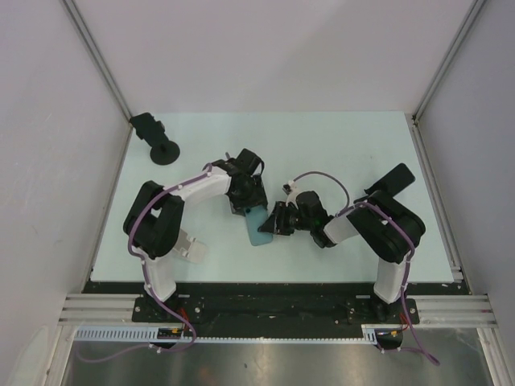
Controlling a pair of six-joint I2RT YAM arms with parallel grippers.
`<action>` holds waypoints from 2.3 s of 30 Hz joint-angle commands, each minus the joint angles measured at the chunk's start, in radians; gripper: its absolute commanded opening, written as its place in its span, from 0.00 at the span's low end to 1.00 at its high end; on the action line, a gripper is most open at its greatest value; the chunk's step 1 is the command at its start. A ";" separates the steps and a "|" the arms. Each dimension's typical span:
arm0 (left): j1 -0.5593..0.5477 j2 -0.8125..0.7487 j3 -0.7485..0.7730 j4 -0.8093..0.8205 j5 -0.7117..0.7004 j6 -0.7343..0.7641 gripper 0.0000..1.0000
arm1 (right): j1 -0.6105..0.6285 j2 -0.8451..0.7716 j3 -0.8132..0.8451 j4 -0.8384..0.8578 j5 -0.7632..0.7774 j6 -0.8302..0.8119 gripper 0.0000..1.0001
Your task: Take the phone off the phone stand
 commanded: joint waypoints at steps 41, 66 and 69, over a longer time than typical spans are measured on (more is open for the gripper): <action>-0.113 -0.429 -0.061 0.158 0.101 -0.207 0.86 | 0.520 -0.563 0.249 -0.902 1.358 -0.593 0.00; -0.145 -0.419 -0.052 0.184 0.098 -0.100 0.00 | 0.583 -0.555 0.264 -0.933 1.294 -0.576 0.78; -0.122 -0.436 -0.052 0.218 0.104 -0.019 0.00 | 0.545 -0.595 0.264 -0.979 1.161 -0.519 0.99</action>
